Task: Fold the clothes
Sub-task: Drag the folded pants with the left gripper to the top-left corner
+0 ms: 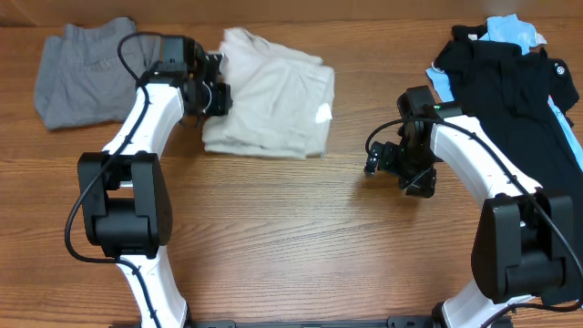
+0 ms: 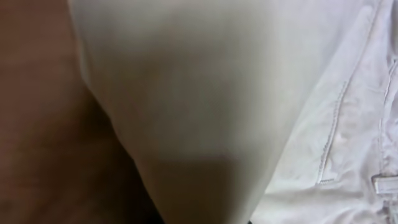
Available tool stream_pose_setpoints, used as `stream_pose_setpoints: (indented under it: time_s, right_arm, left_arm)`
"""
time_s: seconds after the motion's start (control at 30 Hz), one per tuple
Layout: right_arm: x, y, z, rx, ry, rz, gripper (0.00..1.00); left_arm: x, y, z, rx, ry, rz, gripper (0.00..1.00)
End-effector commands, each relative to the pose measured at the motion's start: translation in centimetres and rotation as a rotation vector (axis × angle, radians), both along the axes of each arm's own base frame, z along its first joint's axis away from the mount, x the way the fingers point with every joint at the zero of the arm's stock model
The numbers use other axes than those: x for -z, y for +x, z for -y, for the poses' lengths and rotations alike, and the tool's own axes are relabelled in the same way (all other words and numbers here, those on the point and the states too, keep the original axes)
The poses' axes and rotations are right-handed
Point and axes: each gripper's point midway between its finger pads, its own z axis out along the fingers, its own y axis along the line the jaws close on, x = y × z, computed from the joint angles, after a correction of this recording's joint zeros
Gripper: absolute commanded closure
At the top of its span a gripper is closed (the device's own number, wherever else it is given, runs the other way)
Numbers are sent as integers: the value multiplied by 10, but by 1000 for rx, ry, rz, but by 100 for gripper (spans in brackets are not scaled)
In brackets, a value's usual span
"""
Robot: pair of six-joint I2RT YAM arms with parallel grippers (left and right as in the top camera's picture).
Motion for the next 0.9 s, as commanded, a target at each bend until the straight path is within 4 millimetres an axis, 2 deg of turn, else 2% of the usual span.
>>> stream_pose_setpoints:
  time_s: [0.0,0.13,0.3,0.57,0.67,0.87]
  right_arm:
    - [-10,4,0,-12,-5,30,0]
    - [-10,2,0,-11,-6,23,0]
    - [-10,0,0,-11,-1,12,0]
    - [-11,-10,0,-10,1,-28,0]
    - [-11,-9,-1,-10,2,-23,0]
    - [-11,-9,-1,-10,2,-23,0]
  left_arm:
    - [-15,24,-19,-21,105,104,96]
    - [-23,39,-37,-56,150,174,96]
    - [-27,46,-82,-94,257,207,96]
    - [-39,49,-150,-158,319,247,96]
    - [-50,50,-162,-153,341,254,96]
    - [-81,62,-166,-168,356,306,96]
